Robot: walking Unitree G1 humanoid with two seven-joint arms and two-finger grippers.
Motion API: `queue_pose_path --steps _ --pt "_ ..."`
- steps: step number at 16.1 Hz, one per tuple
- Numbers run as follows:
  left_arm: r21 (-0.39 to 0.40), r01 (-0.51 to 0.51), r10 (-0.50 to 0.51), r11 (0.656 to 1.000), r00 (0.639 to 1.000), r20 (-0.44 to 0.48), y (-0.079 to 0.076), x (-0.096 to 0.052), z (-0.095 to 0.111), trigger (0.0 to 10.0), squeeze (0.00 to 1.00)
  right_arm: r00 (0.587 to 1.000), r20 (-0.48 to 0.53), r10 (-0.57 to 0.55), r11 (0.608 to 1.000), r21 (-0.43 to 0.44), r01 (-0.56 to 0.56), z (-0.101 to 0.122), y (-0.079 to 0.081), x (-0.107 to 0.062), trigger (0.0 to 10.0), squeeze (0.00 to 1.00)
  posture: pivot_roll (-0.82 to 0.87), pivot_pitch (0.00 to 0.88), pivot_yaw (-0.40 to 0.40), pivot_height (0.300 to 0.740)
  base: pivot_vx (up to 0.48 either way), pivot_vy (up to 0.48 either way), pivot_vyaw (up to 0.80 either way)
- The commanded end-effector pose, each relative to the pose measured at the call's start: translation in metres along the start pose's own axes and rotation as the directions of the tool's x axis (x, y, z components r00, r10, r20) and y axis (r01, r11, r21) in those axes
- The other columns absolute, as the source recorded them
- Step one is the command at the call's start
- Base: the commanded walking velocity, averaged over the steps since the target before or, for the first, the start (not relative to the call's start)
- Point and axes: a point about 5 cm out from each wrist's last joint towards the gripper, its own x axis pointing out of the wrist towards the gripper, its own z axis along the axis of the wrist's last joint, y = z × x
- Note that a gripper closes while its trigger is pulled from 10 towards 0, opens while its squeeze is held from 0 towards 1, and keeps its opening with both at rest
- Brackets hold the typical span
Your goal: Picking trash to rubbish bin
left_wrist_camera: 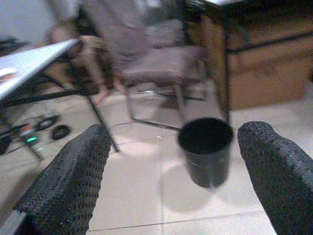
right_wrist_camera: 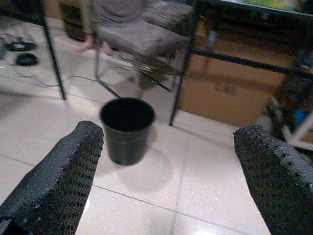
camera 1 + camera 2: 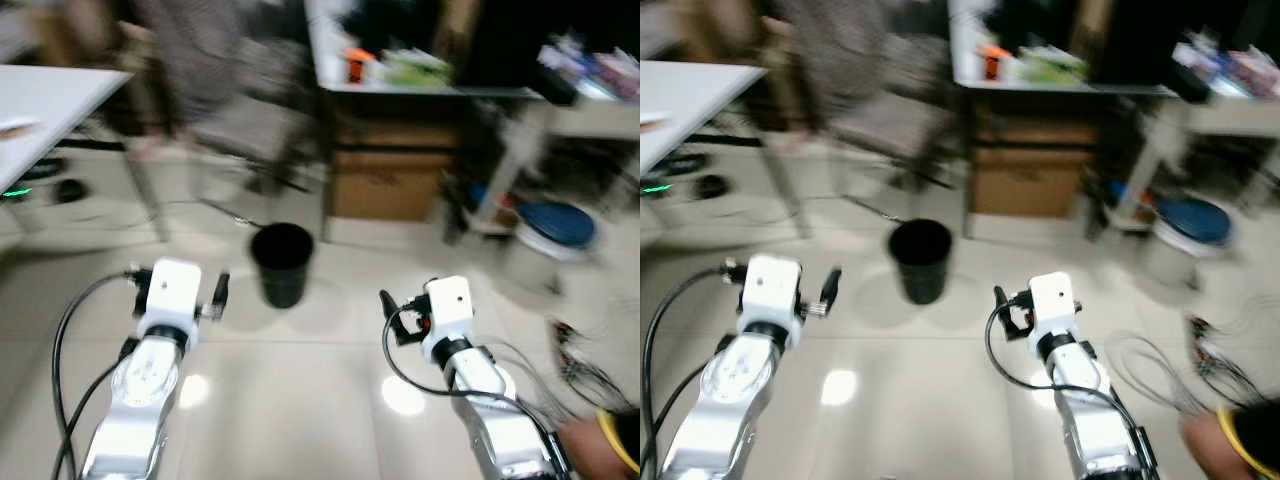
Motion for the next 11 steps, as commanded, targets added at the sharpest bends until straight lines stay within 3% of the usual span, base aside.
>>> queue_pose_path --steps 1,2,3,4,5,7,10,11 --pt "-0.019 -0.035 0.035 0.999 0.999 0.020 0.004 0.007 0.005 10.0 0.00 1.000 0.003 -0.023 1.000 0.016 0.023 0.001 -0.004 0.002 10.0 0.00 -0.02 0.000 0.026 0.740 0.000 0.000 0.80" --pt "-0.021 -0.056 0.057 0.998 0.998 0.019 0.008 0.016 0.009 10.0 0.00 0.999 0.014 -0.045 0.998 0.041 0.044 0.003 -0.002 0.004 10.0 0.00 -0.03 0.000 0.058 0.740 0.000 0.000 0.80" --pt "-0.001 -0.012 0.012 1.000 1.000 0.024 0.008 0.018 0.011 10.0 0.00 0.998 0.014 -0.056 0.997 0.046 0.055 0.002 0.000 0.005 10.0 0.00 -0.03 0.000 0.076 0.740 0.000 0.000 0.80" --pt "0.038 0.058 -0.059 0.998 0.997 0.044 0.006 0.016 0.013 10.0 0.00 0.998 0.001 -0.068 0.996 0.058 0.068 0.000 0.002 0.005 10.0 0.00 -0.03 0.000 0.088 0.740 0.000 0.000 0.80" --pt "0.020 0.101 -0.101 0.995 0.995 0.022 0.004 0.012 0.009 10.0 0.00 0.995 -0.060 -0.083 0.995 0.046 0.086 -0.007 0.003 0.004 10.0 0.00 -0.03 0.000 0.095 0.740 0.000 0.000 0.80" --pt "0.055 0.099 -0.096 0.994 0.994 -0.047 0.003 0.011 -0.001 10.0 0.00 0.992 -0.082 -0.096 0.993 0.064 0.102 -0.011 0.000 0.001 10.0 0.00 -0.02 0.000 0.077 0.740 0.000 0.000 0.80" --pt "0.013 0.106 -0.105 0.994 0.993 -0.060 0.000 0.006 -0.006 10.0 0.00 0.996 -0.064 -0.068 0.996 0.054 0.071 -0.005 0.000 0.001 10.0 0.00 -0.02 0.000 0.038 0.740 0.000 0.000 0.80" --pt "0.040 0.099 -0.096 0.994 0.993 -0.063 -0.001 0.002 -0.009 10.0 0.00 0.998 -0.059 -0.037 0.998 0.044 0.039 -0.003 0.003 0.002 10.0 0.00 -0.01 0.000 0.009 0.740 0.000 0.000 0.80"
